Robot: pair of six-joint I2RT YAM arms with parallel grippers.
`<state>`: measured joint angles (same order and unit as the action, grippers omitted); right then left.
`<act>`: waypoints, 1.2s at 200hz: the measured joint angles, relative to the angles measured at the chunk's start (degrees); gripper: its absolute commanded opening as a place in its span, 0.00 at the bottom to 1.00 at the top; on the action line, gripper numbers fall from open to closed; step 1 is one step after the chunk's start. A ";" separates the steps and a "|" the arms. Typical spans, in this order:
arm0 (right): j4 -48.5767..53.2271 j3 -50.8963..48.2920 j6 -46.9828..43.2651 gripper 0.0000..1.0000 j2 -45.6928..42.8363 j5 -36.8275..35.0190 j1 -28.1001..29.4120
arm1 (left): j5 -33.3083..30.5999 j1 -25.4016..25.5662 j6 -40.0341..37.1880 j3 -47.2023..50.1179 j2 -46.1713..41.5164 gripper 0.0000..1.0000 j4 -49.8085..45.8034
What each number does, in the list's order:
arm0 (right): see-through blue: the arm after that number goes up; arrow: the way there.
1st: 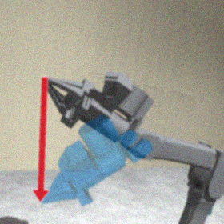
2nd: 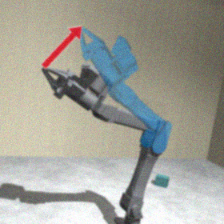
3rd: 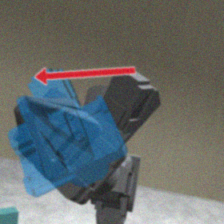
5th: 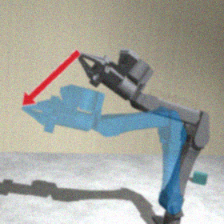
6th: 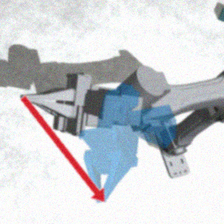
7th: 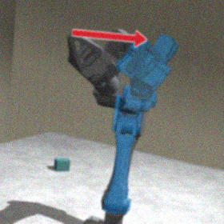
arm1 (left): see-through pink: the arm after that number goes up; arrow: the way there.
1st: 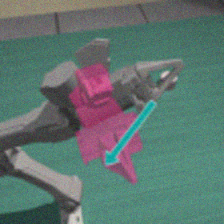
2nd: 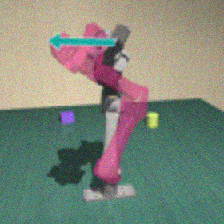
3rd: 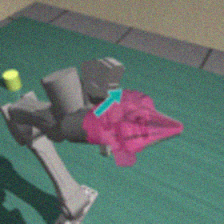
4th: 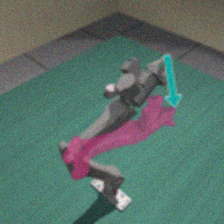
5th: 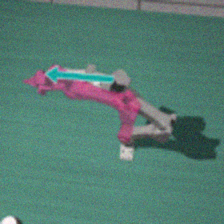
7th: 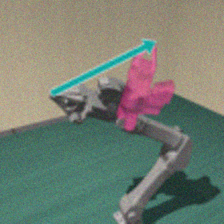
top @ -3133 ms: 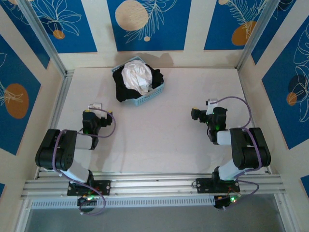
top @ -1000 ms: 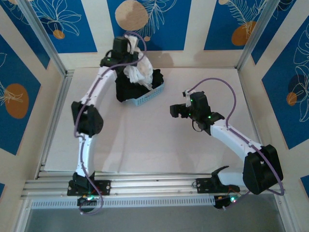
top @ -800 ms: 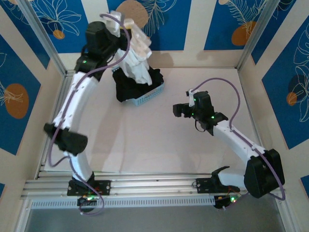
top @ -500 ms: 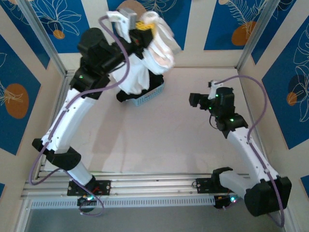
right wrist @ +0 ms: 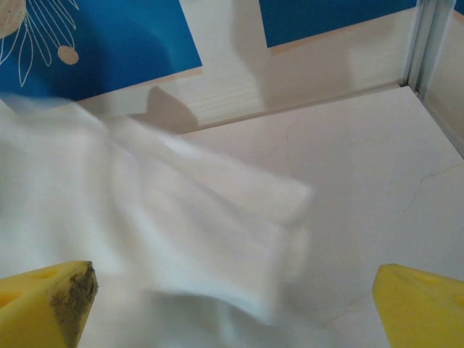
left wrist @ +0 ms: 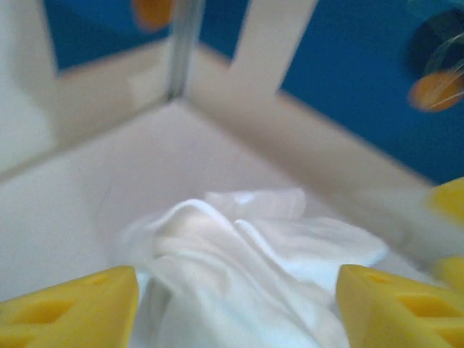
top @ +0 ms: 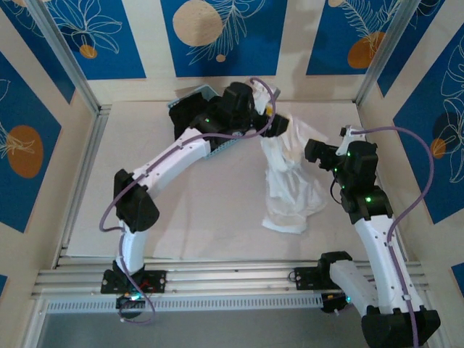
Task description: Fold the inside-out t-shirt
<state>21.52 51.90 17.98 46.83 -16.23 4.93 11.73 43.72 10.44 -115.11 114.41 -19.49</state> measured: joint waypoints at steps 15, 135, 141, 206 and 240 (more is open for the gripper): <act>-0.96 -1.09 0.59 0.97 0.74 1.36 1.03 | -5.25 -2.14 -0.17 6.67 -0.85 0.77 -1.27; -8.33 -2.95 1.55 0.98 15.13 5.99 14.01 | -21.09 -25.97 9.29 16.85 5.77 0.66 -1.75; -8.41 -2.95 1.55 0.98 15.23 5.99 14.16 | -20.68 -25.97 9.44 15.56 7.69 0.62 -2.08; -8.39 -3.32 1.51 0.98 14.27 5.95 14.25 | -21.14 -32.68 4.59 11.91 11.67 0.26 -6.93; -8.37 -3.76 1.51 0.98 13.40 5.99 14.25 | -26.88 -42.64 -1.86 13.38 7.56 0.54 -12.26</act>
<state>13.15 48.14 19.49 60.23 -10.24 19.18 -15.16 1.08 8.58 -101.73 121.97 -31.75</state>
